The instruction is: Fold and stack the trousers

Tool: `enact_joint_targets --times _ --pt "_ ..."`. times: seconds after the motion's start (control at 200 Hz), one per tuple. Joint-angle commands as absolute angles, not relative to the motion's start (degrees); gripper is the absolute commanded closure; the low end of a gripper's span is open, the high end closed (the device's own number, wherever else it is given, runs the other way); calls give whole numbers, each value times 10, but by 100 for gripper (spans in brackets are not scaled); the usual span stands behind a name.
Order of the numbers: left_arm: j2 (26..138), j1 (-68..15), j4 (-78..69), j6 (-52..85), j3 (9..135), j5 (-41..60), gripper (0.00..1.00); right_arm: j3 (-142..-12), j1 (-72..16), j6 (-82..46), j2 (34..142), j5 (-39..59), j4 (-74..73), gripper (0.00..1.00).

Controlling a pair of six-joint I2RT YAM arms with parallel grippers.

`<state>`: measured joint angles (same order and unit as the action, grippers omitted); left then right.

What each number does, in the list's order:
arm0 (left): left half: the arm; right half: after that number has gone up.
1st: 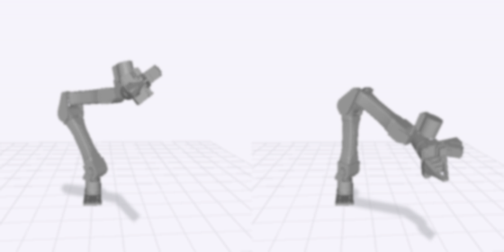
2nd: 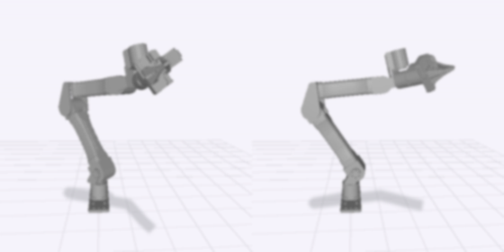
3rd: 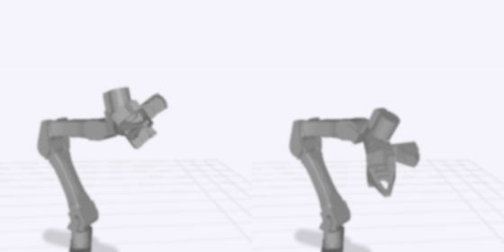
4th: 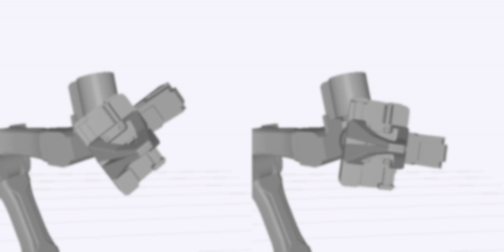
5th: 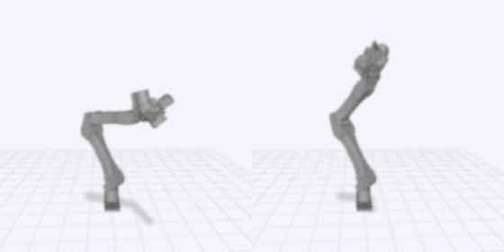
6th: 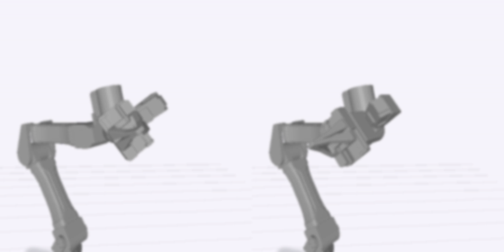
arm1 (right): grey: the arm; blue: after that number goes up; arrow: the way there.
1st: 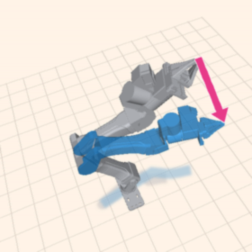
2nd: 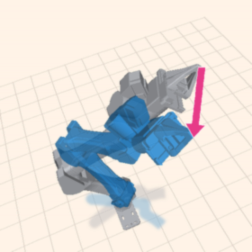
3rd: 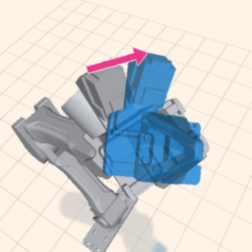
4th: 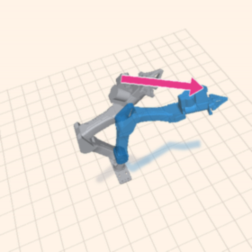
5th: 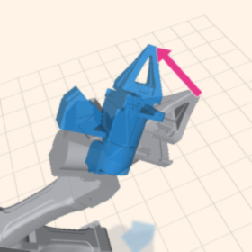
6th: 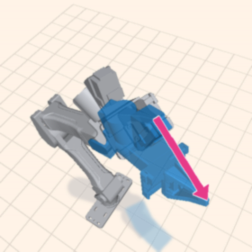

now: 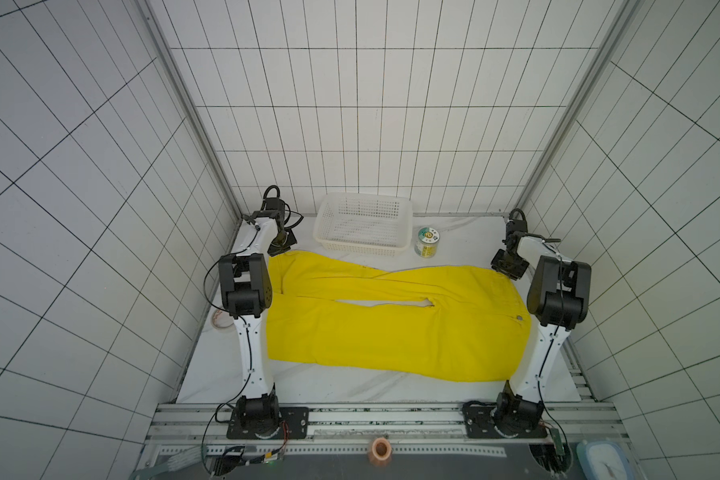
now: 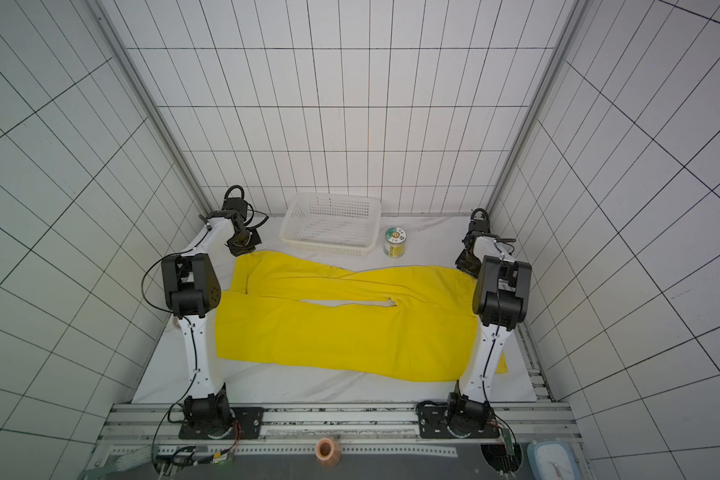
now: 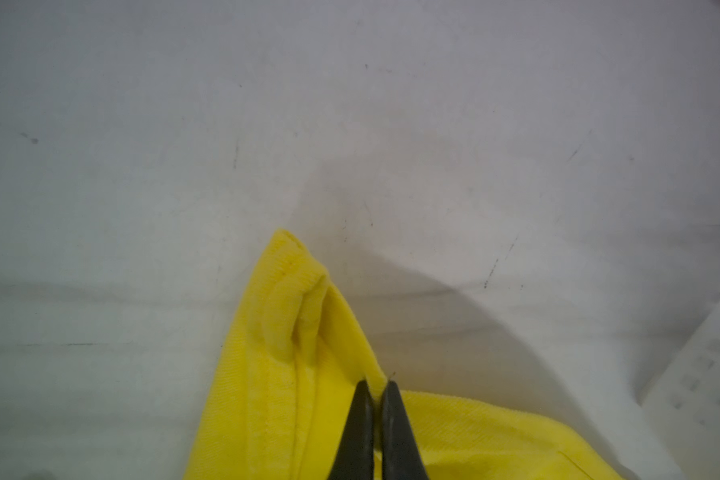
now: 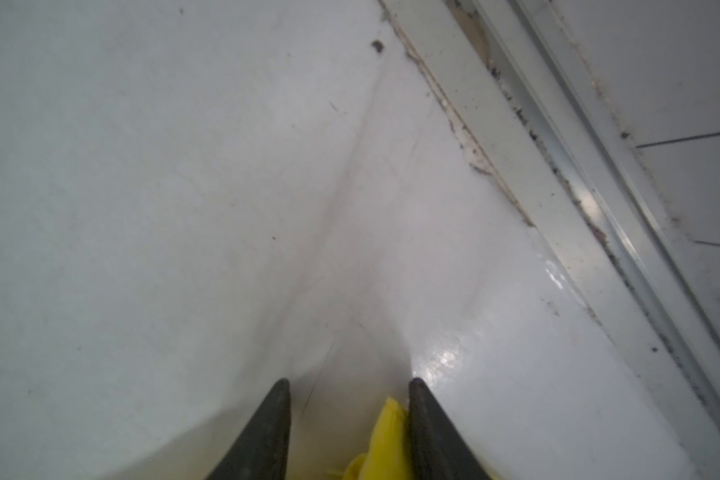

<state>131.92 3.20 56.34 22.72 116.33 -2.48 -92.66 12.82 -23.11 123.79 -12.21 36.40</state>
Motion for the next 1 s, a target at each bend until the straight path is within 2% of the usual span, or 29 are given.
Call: enact_joint_targets --times 0.0,0.09,0.17,0.42,0.815,0.995 --pt "1291 30 566 219 1166 -23 100 -957 127 -219 1242 -149 382 75" --pt "1276 27 567 218 1166 -22 100 -980 129 -206 1224 -153 381 90" --pt "1260 26 567 217 1167 -25 100 -1005 130 -195 1208 -151 382 97" --pt "1204 28 574 218 1169 -38 100 -1031 144 -181 1154 -114 378 99" --pt "1110 47 569 204 1144 -20 100 -925 210 -208 1021 -7 276 100" --pt "1053 50 575 188 1081 -34 100 -875 230 -208 990 6 260 100"
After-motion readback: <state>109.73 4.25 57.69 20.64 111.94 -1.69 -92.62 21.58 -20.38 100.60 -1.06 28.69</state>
